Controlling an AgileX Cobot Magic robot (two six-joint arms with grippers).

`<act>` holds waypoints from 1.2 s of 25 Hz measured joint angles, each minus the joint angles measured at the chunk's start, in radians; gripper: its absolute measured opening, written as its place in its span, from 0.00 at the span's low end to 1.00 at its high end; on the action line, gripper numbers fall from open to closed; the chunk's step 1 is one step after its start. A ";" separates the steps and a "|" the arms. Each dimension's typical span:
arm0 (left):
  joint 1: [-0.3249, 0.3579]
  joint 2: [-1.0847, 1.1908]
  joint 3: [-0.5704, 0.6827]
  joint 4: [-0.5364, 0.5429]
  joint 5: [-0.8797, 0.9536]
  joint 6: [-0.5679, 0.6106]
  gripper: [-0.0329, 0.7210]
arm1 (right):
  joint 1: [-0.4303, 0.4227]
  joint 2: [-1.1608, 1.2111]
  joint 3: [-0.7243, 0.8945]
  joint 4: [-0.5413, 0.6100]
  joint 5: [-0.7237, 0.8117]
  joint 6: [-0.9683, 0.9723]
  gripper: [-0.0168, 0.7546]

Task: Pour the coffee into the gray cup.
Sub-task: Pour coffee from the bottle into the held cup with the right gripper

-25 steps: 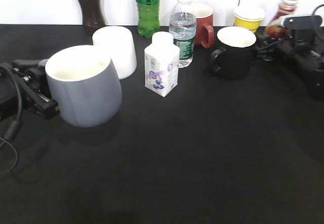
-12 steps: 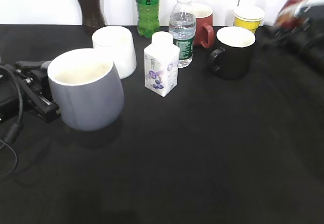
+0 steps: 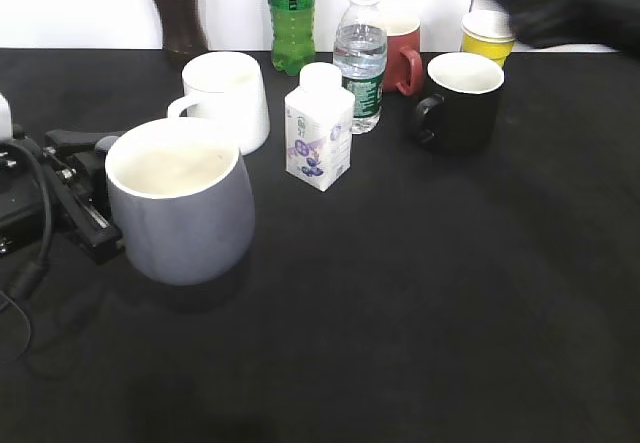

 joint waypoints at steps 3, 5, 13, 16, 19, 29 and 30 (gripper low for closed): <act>0.000 0.000 0.000 0.001 0.000 0.000 0.15 | 0.191 0.000 0.000 -0.004 0.066 0.003 0.71; 0.000 0.000 0.000 0.023 -0.001 0.000 0.15 | 0.310 0.008 0.000 0.001 0.079 0.003 0.71; -0.012 0.000 0.000 0.093 -0.051 0.000 0.15 | 0.487 0.023 0.000 0.118 0.122 -0.329 0.71; -0.065 0.000 0.000 0.109 -0.052 0.000 0.15 | 0.487 0.023 0.000 0.150 0.127 -0.546 0.71; -0.067 0.000 0.000 0.112 -0.052 0.000 0.15 | 0.487 0.023 0.000 0.152 0.127 -0.725 0.71; -0.068 0.000 0.000 0.136 -0.060 0.000 0.15 | 0.487 0.023 0.000 0.203 0.125 -1.228 0.71; -0.068 0.000 0.000 0.138 -0.060 0.000 0.15 | 0.487 0.023 0.000 0.220 0.121 -1.272 0.71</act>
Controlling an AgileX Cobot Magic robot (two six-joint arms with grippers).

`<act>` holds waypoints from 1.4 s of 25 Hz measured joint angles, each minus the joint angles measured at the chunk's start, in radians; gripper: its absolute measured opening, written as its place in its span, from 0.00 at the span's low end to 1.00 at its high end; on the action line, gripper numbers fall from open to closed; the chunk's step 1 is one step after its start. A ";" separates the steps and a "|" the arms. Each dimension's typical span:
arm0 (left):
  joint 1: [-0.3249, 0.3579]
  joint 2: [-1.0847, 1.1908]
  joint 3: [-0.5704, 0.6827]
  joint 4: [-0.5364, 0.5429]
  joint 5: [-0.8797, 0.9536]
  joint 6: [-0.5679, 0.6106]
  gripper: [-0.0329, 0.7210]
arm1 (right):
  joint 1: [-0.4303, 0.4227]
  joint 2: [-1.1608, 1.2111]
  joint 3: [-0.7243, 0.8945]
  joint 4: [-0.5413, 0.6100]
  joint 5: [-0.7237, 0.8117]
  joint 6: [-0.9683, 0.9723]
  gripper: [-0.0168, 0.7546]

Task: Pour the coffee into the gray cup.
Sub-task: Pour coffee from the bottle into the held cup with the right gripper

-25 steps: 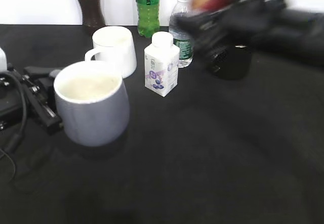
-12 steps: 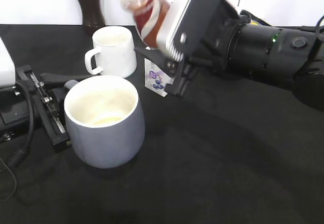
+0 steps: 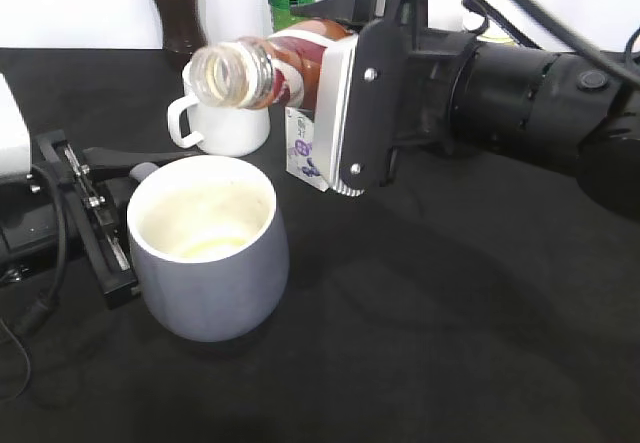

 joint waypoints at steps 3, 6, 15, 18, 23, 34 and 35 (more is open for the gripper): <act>0.000 0.000 0.000 0.001 0.000 0.000 0.15 | 0.000 0.000 0.000 0.020 -0.049 -0.072 0.71; 0.000 0.000 0.000 0.025 -0.008 0.000 0.15 | 0.000 0.000 0.000 0.022 -0.062 -0.080 0.71; 0.000 0.000 0.000 -0.024 -0.008 0.000 0.15 | 0.000 0.000 0.000 0.023 -0.064 -0.159 0.71; 0.000 0.000 0.000 -0.020 -0.008 0.000 0.15 | 0.000 0.000 0.000 0.023 -0.064 -0.203 0.71; 0.000 0.000 0.000 -0.009 -0.008 0.000 0.15 | 0.000 0.000 0.000 0.065 -0.064 -0.295 0.71; 0.000 0.000 0.000 -0.008 -0.008 0.000 0.15 | 0.000 0.000 0.000 0.090 -0.072 -0.358 0.71; 0.000 0.000 0.000 -0.008 -0.008 0.000 0.15 | 0.000 0.000 0.000 0.090 -0.072 -0.368 0.71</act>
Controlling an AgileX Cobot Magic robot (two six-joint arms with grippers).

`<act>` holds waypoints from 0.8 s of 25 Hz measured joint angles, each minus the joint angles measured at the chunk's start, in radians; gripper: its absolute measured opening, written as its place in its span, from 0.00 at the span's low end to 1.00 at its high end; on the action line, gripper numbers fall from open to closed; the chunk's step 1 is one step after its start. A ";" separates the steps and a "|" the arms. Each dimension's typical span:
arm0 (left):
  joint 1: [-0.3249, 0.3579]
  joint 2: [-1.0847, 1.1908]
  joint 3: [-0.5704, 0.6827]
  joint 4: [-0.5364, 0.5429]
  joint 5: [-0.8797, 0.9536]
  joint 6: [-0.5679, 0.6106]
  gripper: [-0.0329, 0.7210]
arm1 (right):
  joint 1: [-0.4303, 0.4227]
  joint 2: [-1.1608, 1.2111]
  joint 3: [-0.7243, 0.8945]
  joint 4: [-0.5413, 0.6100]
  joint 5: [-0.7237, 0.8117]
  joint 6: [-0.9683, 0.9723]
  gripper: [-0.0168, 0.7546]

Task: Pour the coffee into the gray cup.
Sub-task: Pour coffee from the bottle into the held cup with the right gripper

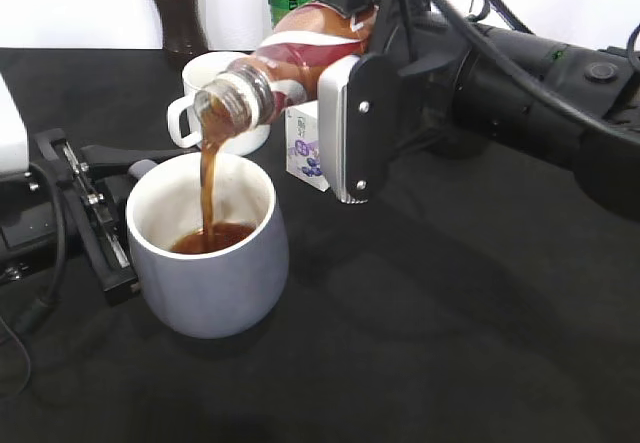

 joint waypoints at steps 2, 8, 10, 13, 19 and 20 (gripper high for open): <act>0.000 0.000 0.000 0.001 0.000 0.000 0.15 | 0.000 0.000 0.000 0.004 0.000 -0.004 0.71; 0.000 0.000 0.000 0.001 0.000 0.000 0.15 | 0.000 0.000 0.000 0.004 -0.004 -0.017 0.71; 0.000 0.000 0.000 0.001 0.000 0.000 0.15 | 0.000 0.000 0.000 0.004 -0.005 -0.017 0.71; 0.000 0.000 0.000 0.001 0.000 0.000 0.15 | 0.000 0.000 0.000 0.006 -0.006 -0.020 0.71; 0.000 0.000 0.000 0.001 0.000 0.000 0.15 | 0.000 0.000 0.000 0.008 -0.007 -0.024 0.71; 0.000 0.000 0.000 0.001 0.000 0.000 0.15 | 0.000 0.000 0.000 0.008 -0.008 -0.025 0.71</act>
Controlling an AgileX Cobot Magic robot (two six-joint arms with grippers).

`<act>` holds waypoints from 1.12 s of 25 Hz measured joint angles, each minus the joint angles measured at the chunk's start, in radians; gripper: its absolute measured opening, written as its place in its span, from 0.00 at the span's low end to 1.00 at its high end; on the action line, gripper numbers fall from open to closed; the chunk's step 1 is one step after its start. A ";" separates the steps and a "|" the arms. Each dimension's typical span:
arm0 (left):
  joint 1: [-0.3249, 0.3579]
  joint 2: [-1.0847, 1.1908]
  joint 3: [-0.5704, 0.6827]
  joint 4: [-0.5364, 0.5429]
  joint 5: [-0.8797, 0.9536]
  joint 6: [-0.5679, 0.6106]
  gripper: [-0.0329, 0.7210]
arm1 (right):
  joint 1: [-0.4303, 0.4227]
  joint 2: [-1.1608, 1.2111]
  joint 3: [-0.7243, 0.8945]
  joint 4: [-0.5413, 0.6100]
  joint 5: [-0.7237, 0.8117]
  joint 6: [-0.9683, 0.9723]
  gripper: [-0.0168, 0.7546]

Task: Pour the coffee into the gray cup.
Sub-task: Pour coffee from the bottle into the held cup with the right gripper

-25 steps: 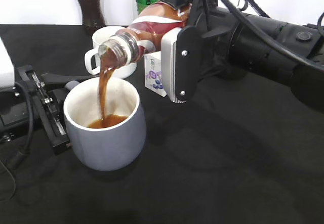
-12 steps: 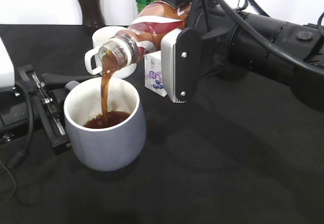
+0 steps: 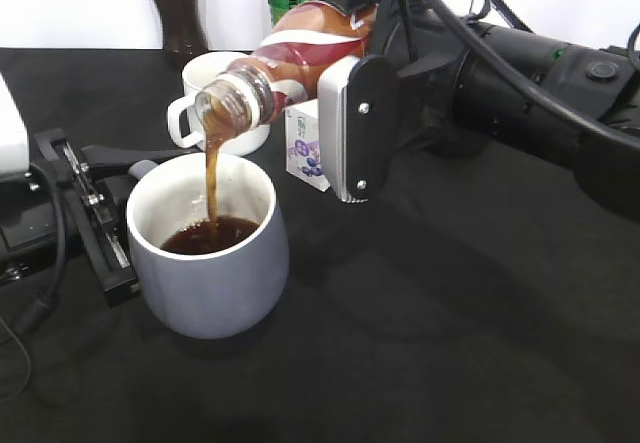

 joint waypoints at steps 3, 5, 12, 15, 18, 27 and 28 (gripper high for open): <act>0.000 0.000 0.000 0.000 0.000 0.000 0.15 | 0.000 0.000 0.000 0.001 -0.001 -0.003 0.71; 0.000 0.000 0.000 0.000 0.000 0.000 0.15 | 0.000 0.000 0.000 0.002 -0.001 -0.011 0.71; 0.000 0.000 0.000 0.001 0.001 0.000 0.15 | 0.000 0.000 0.000 0.003 -0.004 -0.023 0.71; 0.000 0.000 0.000 0.001 0.001 0.000 0.15 | 0.000 0.000 0.000 0.003 -0.004 -0.027 0.71; 0.000 0.000 0.000 0.001 0.001 0.000 0.15 | 0.000 0.000 0.000 0.003 -0.006 -0.035 0.71; 0.000 0.000 0.000 0.001 0.002 0.000 0.15 | 0.000 0.000 0.000 0.004 -0.013 -0.049 0.71; 0.000 0.000 0.000 0.001 0.002 0.000 0.15 | 0.000 0.000 0.000 0.004 -0.014 -0.051 0.71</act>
